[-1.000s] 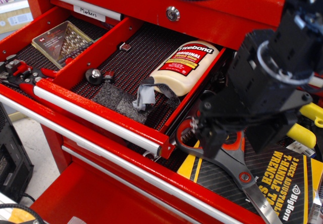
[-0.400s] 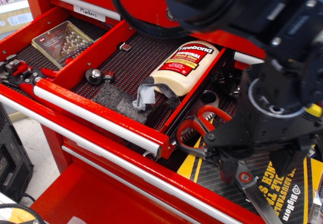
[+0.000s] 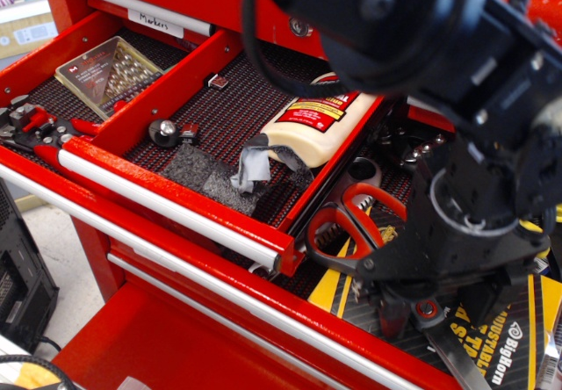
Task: Pick up scissors and put into drawer
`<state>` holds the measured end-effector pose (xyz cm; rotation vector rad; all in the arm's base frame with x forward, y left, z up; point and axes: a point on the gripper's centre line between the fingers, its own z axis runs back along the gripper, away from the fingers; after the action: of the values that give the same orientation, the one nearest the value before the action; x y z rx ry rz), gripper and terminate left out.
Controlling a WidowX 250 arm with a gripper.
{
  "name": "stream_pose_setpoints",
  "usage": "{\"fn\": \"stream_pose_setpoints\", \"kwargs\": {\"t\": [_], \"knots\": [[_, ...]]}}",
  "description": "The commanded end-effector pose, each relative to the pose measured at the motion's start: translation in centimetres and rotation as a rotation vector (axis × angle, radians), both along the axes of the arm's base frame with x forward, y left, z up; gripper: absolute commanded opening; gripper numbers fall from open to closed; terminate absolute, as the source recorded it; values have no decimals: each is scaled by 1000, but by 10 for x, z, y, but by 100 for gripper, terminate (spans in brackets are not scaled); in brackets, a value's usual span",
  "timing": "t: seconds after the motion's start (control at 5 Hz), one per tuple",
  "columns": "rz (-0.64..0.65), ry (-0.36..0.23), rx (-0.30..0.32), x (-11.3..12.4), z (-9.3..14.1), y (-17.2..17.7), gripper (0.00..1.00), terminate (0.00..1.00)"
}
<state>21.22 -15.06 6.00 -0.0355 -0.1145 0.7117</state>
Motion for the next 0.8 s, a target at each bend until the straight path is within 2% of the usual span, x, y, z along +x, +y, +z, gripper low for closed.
{"fn": "stream_pose_setpoints", "kwargs": {"t": [0.0,0.6], "knots": [[48,-48,-6,5,-7,0,0,0],[16,37,-10,-6,26,-27,0,0]]}}
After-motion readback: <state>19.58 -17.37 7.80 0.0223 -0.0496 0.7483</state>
